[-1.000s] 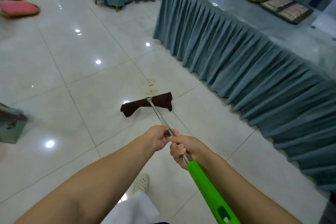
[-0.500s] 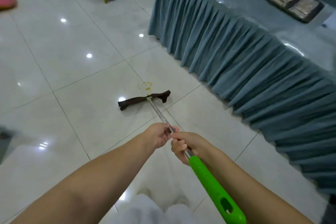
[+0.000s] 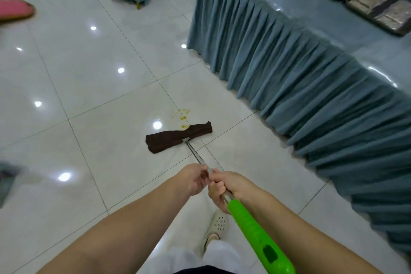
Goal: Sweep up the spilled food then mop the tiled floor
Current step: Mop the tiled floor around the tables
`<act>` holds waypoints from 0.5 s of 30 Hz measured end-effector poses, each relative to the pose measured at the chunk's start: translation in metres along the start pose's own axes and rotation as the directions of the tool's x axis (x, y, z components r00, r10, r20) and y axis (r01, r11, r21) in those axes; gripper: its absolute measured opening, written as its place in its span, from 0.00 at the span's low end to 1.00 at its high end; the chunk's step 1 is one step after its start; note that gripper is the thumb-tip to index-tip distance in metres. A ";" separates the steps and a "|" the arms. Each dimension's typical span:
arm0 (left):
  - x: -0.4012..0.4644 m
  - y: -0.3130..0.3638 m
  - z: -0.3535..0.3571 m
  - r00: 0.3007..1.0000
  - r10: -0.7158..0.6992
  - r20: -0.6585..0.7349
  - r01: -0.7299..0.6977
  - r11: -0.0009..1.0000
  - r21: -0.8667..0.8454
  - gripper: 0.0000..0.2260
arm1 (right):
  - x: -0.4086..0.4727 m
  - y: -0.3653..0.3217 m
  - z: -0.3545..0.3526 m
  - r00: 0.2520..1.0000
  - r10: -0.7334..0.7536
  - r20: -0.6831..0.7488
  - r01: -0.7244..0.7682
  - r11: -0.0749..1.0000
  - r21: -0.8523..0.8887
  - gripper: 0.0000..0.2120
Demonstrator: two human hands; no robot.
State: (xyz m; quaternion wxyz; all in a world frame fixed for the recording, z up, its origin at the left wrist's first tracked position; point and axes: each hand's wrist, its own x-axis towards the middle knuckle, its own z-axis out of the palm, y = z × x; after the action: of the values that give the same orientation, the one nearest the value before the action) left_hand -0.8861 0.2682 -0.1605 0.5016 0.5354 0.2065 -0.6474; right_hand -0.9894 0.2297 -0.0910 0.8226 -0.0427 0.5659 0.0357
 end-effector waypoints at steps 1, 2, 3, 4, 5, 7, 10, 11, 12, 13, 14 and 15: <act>0.006 0.004 0.007 1.000 0.002 -0.002 -0.002 1.000 -0.004 0.11 | 0.002 -0.011 0.000 1.000 -0.009 -0.009 0.009 1.000 -0.010 0.13; 0.012 0.009 0.015 1.000 0.005 -0.007 -0.005 1.000 -0.008 0.11 | 0.004 -0.022 0.000 1.000 -0.014 -0.015 0.014 1.000 -0.018 0.14; 0.019 0.015 0.022 1.000 0.007 -0.019 -0.007 1.000 -0.005 0.11 | 0.006 -0.034 0.000 1.000 -0.013 -0.016 0.013 1.000 -0.018 0.14; 0.026 0.021 0.029 0.999 0.008 -0.033 -0.008 1.000 0.002 0.11 | 0.008 -0.045 0.001 1.000 -0.012 -0.014 0.011 1.000 -0.016 0.14; 0.033 0.027 0.035 0.999 0.006 -0.045 -0.006 1.000 0.004 0.11 | 0.009 -0.057 0.003 1.000 -0.011 -0.009 0.011 1.000 -0.018 0.14; 0.047 0.040 0.046 0.999 -0.003 -0.054 0.002 1.000 -0.019 0.11 | 0.014 -0.079 0.009 1.000 -0.011 0.004 0.012 0.999 -0.033 0.14; 0.063 0.064 0.062 0.998 -0.005 -0.056 0.003 0.999 -0.045 0.13 | 0.026 -0.111 0.019 0.999 -0.012 0.032 0.014 0.998 -0.063 0.14; 0.067 0.073 0.067 0.999 -0.005 -0.054 0.002 0.998 -0.070 0.14 | 0.031 -0.121 0.023 0.999 -0.012 0.041 0.015 0.997 -0.070 0.14; 0.069 0.081 0.072 0.998 -0.006 -0.055 0.001 0.996 -0.092 0.15 | 0.035 -0.131 0.026 0.999 -0.010 0.048 0.013 0.997 -0.075 0.15; 0.072 0.089 0.077 0.998 -0.004 -0.056 -0.001 0.996 -0.092 0.14 | 0.039 -0.140 0.030 0.998 -0.005 0.059 0.010 0.997 -0.081 0.15; 0.075 0.096 0.081 0.998 0.000 -0.057 -0.005 0.997 -0.081 0.13 | 0.041 -0.149 0.033 0.997 0.000 0.074 0.006 0.996 -0.088 0.15; 0.080 0.102 0.084 0.998 0.005 -0.068 -0.010 0.997 -0.077 0.14 | 0.044 -0.157 0.036 0.996 0.005 0.087 0.004 0.995 -0.095 0.15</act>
State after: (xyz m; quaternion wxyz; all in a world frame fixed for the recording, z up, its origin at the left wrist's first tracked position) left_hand -0.8323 0.1242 -0.1766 0.5172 0.5380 0.2463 -0.6184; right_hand -0.9237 0.0779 -0.1147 0.8436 -0.0800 0.5271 0.0646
